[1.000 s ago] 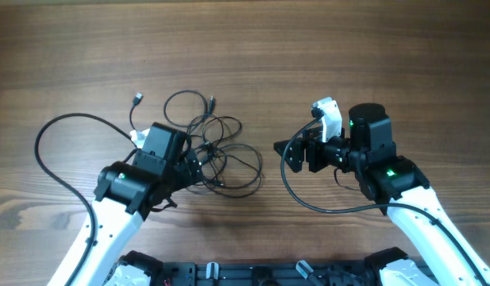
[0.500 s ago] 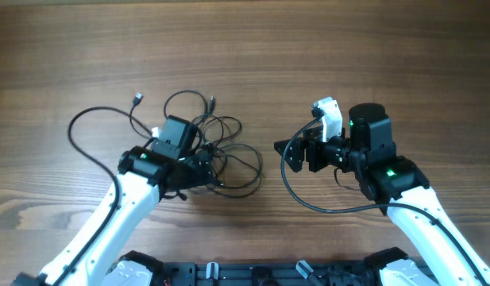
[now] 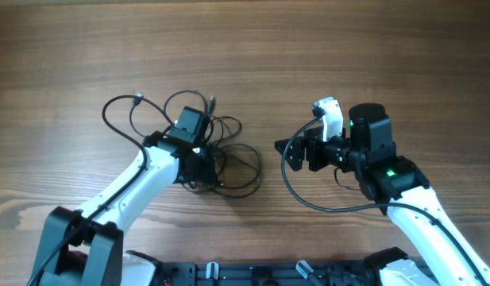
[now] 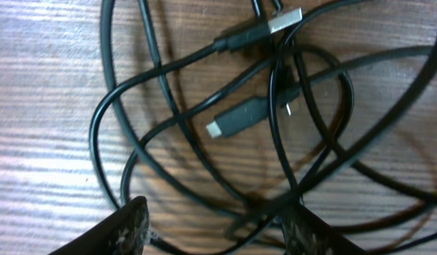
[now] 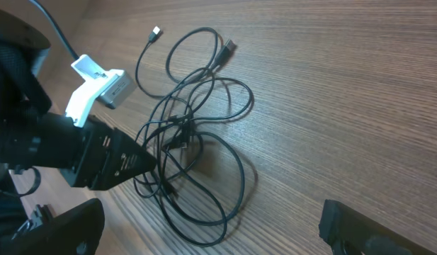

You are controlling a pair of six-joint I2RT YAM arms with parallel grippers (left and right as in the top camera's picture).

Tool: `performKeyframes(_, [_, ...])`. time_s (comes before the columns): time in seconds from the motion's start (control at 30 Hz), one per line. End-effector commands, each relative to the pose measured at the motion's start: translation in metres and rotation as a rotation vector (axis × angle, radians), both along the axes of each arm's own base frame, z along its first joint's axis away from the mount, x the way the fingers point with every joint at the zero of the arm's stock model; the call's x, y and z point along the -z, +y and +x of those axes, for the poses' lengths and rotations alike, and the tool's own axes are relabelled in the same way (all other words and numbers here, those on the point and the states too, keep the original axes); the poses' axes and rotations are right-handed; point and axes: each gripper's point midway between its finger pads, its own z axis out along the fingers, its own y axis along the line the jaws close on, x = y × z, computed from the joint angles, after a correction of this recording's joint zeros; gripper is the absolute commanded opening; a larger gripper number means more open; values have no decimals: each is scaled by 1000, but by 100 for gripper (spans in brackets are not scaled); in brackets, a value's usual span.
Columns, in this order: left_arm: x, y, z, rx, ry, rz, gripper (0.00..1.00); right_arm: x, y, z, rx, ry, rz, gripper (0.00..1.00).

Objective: Untangle cables

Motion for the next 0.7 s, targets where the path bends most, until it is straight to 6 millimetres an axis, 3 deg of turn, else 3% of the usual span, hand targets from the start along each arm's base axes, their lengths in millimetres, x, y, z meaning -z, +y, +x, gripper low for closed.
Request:
performKeyframes(0.0, [5,-2,3,29,-7,-6,55,4,-2,3,21,4,-14,100])
performKeyframes(0.07, [4,-2,7,39,-23,-1,49,4,-3,3,23,3,-15,100])
performKeyframes(0.23, [2,-5,16,38,-61,-13,12,4,-3,3,23,5,-15,100])
performKeyframes(0.3, [2,-6,18,38,-68,-16,6,4,-3,3,23,5,-15,100])
performKeyframes(0.67, [4,-11,20,39,-64,-43,4,5,-3,2,38,29,-5,100])
